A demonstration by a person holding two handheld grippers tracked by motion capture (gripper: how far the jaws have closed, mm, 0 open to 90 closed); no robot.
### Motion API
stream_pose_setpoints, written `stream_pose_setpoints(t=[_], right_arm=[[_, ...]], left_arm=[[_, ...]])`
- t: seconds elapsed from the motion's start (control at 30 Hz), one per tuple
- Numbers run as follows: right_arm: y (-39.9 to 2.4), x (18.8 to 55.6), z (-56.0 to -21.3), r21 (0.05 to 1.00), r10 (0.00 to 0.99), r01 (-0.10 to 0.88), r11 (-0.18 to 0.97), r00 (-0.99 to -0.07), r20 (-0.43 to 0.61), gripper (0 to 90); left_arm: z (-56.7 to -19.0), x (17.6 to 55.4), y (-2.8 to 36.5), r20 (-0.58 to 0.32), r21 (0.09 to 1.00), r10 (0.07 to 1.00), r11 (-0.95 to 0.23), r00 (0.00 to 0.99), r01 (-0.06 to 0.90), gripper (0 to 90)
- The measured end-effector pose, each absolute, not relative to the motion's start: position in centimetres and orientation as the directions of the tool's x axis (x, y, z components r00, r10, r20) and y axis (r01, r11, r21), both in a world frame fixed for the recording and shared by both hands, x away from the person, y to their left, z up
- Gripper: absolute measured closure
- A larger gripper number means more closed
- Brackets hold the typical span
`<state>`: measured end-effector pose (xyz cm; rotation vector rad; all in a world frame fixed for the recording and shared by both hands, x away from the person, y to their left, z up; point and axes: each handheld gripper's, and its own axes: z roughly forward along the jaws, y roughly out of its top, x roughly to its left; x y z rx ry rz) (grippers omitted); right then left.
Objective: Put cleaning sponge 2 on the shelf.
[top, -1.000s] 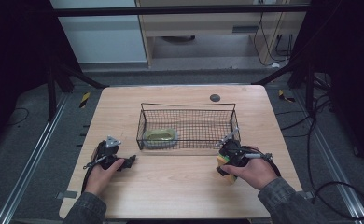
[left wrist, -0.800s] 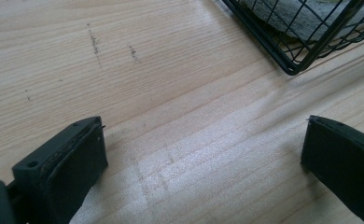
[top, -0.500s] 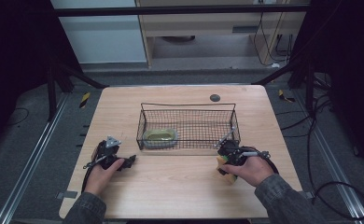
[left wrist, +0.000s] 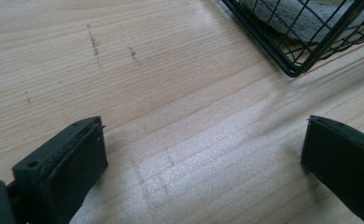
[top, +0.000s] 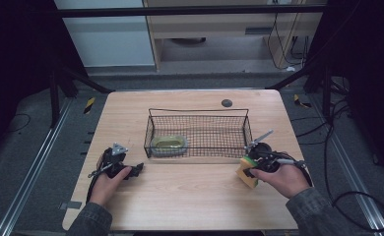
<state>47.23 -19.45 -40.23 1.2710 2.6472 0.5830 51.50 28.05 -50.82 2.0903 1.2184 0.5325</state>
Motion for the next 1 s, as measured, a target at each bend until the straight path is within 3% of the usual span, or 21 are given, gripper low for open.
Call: stream_pose_setpoints(t=[0.57, 1.0], right_arm=[[-26.5, 48.7, -38.3, 0.496, 0.848, 0.733, 0.465, -0.530, -0.011, 64.0], [-27.4, 52.3, -33.6, 0.561, 0.857, 0.686, 0.463, -0.507, -0.087, 64.3]], left_arm=[[-50.8, 51.5, 28.0, 0.023, 0.709, 0.875, -0.355, 0.484, 0.609, 0.0], [-50.8, 51.4, 28.0, 0.024, 0.709, 0.876, -0.355, 0.482, 0.610, 0.0]])
